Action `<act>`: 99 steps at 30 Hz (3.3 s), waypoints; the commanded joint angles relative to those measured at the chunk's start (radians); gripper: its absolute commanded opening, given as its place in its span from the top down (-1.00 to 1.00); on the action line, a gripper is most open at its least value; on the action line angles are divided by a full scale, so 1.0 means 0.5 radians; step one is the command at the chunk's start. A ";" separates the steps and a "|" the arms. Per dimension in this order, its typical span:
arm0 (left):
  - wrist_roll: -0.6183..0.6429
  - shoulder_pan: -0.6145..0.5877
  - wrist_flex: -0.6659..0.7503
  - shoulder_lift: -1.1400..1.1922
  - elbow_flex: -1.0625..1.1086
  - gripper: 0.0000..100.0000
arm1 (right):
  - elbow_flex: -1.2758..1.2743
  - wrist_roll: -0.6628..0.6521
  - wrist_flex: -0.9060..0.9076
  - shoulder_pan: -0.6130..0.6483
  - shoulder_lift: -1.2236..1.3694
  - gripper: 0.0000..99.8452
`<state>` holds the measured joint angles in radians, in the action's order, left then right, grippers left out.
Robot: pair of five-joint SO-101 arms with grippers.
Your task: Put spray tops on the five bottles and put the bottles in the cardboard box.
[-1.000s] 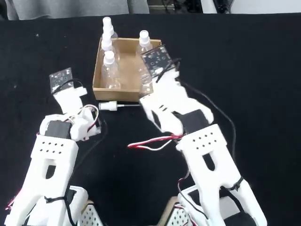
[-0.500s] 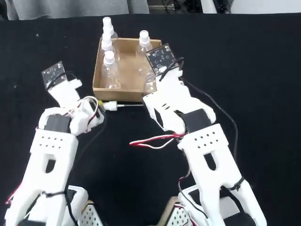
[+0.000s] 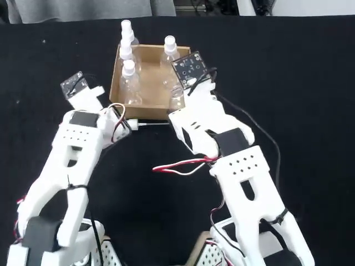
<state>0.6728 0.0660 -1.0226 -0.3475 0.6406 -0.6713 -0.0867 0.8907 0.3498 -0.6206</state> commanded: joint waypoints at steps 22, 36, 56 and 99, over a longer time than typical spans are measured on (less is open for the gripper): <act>1.111 0.078 0.519 0.298 -0.032 0.66 | 0.029 0.012 -0.071 -0.037 -0.084 0.91; 1.221 0.075 0.736 0.595 -0.069 0.66 | 0.029 0.012 -0.071 -0.034 -0.084 0.91; 1.335 -0.063 0.740 0.641 -0.084 0.67 | 0.029 0.012 -0.071 -0.031 -0.081 0.91; 1.326 -0.044 0.724 0.675 0.017 0.67 | 0.026 0.012 -0.074 -0.034 -0.081 0.91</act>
<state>1.3280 0.0368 -0.6621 0.0499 0.6268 -0.6713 -0.0867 0.8907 0.3498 -0.6206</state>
